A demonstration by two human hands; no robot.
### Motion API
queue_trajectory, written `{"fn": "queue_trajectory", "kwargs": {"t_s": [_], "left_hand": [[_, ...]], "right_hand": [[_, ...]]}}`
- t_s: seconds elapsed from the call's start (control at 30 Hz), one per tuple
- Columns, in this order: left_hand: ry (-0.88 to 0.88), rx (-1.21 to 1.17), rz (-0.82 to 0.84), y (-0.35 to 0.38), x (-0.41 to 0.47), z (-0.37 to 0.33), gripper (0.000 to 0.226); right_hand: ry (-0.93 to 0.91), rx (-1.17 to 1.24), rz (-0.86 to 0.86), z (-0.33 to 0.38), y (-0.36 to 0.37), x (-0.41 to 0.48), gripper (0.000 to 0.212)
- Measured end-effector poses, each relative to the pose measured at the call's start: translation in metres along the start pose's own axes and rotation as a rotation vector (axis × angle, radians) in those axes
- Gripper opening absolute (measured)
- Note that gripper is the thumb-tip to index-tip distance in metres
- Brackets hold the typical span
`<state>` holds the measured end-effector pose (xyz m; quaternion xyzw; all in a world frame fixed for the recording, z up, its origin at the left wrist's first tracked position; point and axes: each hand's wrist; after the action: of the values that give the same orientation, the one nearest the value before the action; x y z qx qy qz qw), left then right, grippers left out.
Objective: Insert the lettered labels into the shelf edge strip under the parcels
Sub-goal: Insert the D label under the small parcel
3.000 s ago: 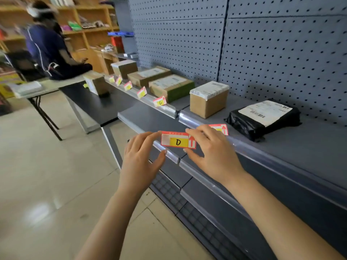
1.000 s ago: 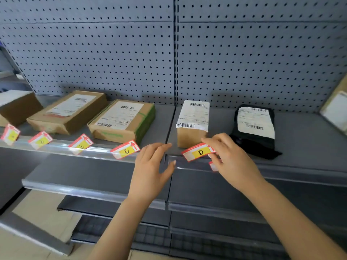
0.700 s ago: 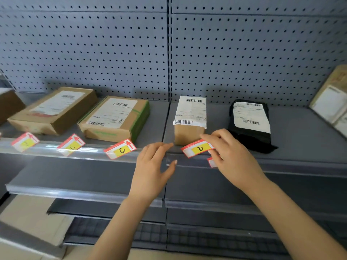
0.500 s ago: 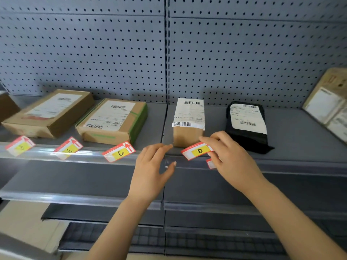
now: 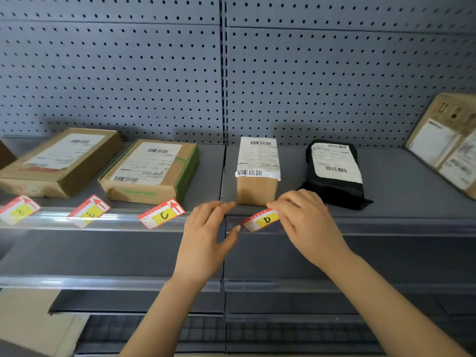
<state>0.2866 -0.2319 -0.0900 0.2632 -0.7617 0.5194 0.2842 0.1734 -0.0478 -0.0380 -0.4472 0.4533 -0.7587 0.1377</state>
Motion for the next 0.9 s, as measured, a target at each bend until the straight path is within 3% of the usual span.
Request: {"fn": "queue_trajectory", "kwargs": {"t_s": [0.5, 0.9], "left_hand": [[0.086, -0.052, 0.015, -0.005, 0.011, -0.006, 0.046], [0.1, -0.045, 0.069, -0.014, -0.028, -0.013, 0.041]], "right_hand": [[0.088, 0.017, -0.103, 0.022, 0.008, -0.012, 0.023], [0.148, 0.066, 0.006, 0.04, 0.021, -0.059, 0.024]]}}
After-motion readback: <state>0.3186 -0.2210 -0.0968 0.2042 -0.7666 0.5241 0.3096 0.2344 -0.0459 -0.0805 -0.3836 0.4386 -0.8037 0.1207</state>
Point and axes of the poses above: each hand's wrist, its own x-axis towards the middle knuckle, its own y-axis out of the palm, z = x × y, and after that the axes turned 11 degrees about y, right-handed
